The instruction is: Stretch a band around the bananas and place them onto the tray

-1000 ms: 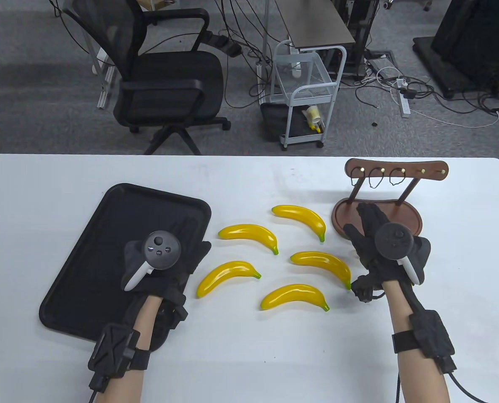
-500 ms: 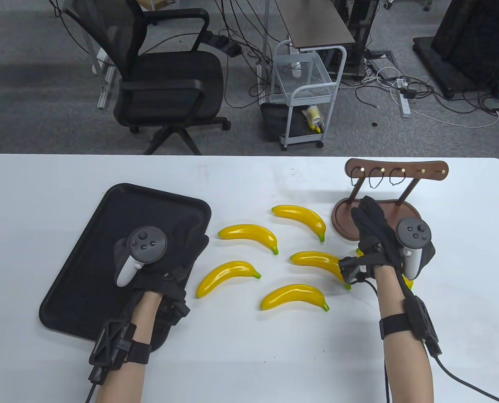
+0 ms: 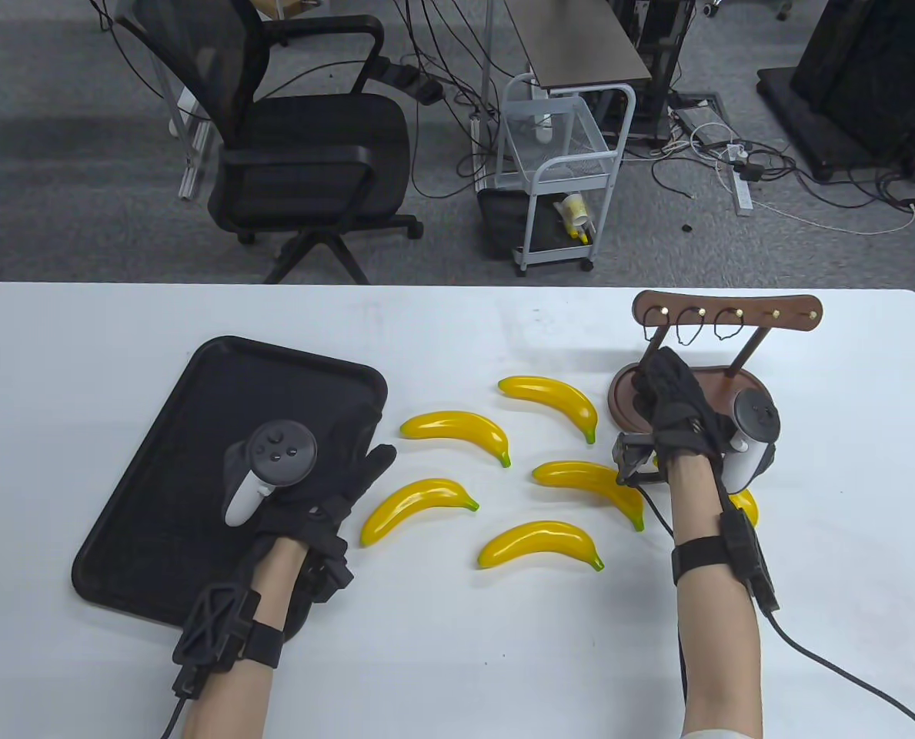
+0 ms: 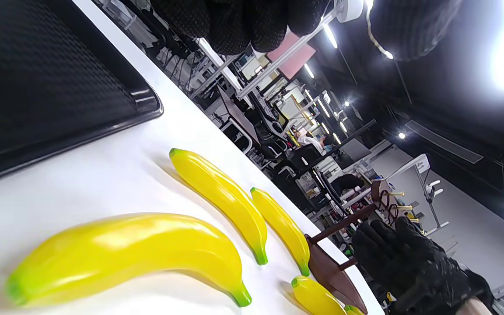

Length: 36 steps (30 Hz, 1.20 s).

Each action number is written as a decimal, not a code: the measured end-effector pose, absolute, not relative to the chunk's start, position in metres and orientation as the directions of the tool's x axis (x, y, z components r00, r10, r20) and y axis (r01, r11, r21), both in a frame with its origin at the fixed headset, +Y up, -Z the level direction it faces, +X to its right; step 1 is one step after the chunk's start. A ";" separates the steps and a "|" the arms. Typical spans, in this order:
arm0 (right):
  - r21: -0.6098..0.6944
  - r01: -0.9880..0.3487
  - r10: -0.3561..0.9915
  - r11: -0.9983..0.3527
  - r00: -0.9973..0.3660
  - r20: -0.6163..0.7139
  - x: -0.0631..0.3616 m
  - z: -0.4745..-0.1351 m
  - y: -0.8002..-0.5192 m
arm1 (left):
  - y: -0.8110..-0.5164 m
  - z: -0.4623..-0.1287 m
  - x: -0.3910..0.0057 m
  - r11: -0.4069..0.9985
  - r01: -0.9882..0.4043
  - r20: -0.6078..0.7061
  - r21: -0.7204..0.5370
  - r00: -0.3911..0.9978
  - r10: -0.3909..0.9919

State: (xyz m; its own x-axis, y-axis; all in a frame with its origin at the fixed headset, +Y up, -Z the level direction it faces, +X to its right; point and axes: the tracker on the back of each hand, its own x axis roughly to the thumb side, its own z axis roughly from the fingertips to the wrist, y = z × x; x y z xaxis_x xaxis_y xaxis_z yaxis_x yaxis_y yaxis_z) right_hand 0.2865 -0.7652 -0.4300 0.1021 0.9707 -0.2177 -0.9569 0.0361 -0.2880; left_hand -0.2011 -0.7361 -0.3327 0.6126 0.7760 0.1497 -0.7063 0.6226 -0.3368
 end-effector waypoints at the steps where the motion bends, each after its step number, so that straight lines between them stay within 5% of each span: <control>1: -0.293 -0.955 0.968 0.051 0.120 -0.222 0.286 -0.432 -0.767 | -0.737 -0.333 -0.200 0.621 -0.707 0.146 -0.340 0.612 0.777; 18: -0.370 -0.911 0.943 0.181 0.267 -0.197 0.278 -0.453 -0.777 | -0.736 -0.333 -0.201 0.622 -0.705 0.143 -0.341 0.615 0.775; 36: -0.437 -0.881 0.944 0.180 0.280 -0.176 0.277 -0.450 -0.766 | -0.734 -0.333 -0.201 0.619 -0.708 0.147 -0.339 0.610 0.778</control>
State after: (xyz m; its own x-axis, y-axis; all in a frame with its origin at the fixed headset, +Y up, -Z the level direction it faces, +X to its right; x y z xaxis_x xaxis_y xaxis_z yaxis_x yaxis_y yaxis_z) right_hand 0.2771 -0.7658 -0.4504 0.2803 0.9437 -0.1758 -0.8810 0.1802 -0.4374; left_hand -0.2012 -0.7345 -0.3331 0.6104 0.7784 0.1466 -0.7084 0.6193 -0.3387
